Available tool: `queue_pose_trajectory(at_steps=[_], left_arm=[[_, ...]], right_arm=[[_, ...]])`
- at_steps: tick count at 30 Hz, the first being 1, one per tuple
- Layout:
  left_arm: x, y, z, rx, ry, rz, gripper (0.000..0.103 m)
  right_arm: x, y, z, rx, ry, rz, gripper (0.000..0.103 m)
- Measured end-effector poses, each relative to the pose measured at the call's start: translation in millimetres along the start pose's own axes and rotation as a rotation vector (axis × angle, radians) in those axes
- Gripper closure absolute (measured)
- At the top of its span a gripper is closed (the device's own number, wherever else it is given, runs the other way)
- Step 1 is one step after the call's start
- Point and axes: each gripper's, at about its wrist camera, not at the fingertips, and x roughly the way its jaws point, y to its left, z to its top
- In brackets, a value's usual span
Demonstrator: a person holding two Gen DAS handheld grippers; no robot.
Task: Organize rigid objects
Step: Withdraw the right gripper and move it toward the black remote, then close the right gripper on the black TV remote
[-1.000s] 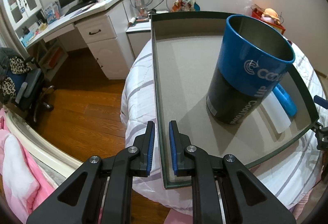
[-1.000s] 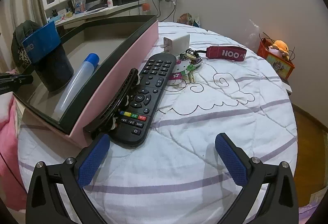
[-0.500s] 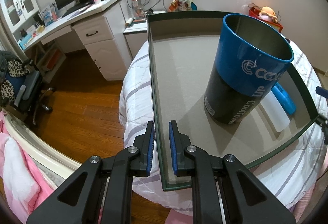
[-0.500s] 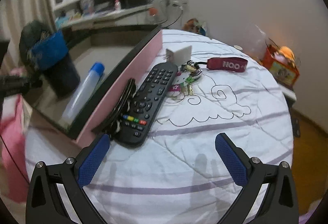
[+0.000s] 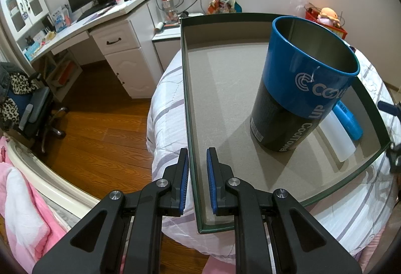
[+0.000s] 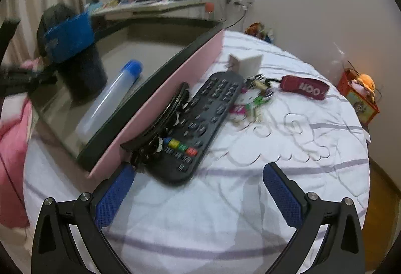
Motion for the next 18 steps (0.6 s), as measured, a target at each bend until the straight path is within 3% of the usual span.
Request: queue_pose_trajectory(at_steps=[7,11,15,18], left_arm=[[-0.8,1.2,0.0,0.001,0.000,0.004,0.090],[-0.6,1.1,0.2,0.001,0.000,0.003,0.090],[-0.5,0.9,0.0,0.001,-0.001,0.002,0.090],[-0.6,0.9,-0.1,0.001,0.000,0.004,0.090]], right_arm=[[-0.9,-24.0,3.5,0.125,-0.029,-0.040,0.000],[2.2,-9.8,3.3,0.043,-0.011,0.033,0.000],[16.9,-4.9,4.8,0.018,0.049,0.049,0.000],[23.1,-4.0,6.7,0.006,0.071,0.061,0.006]])
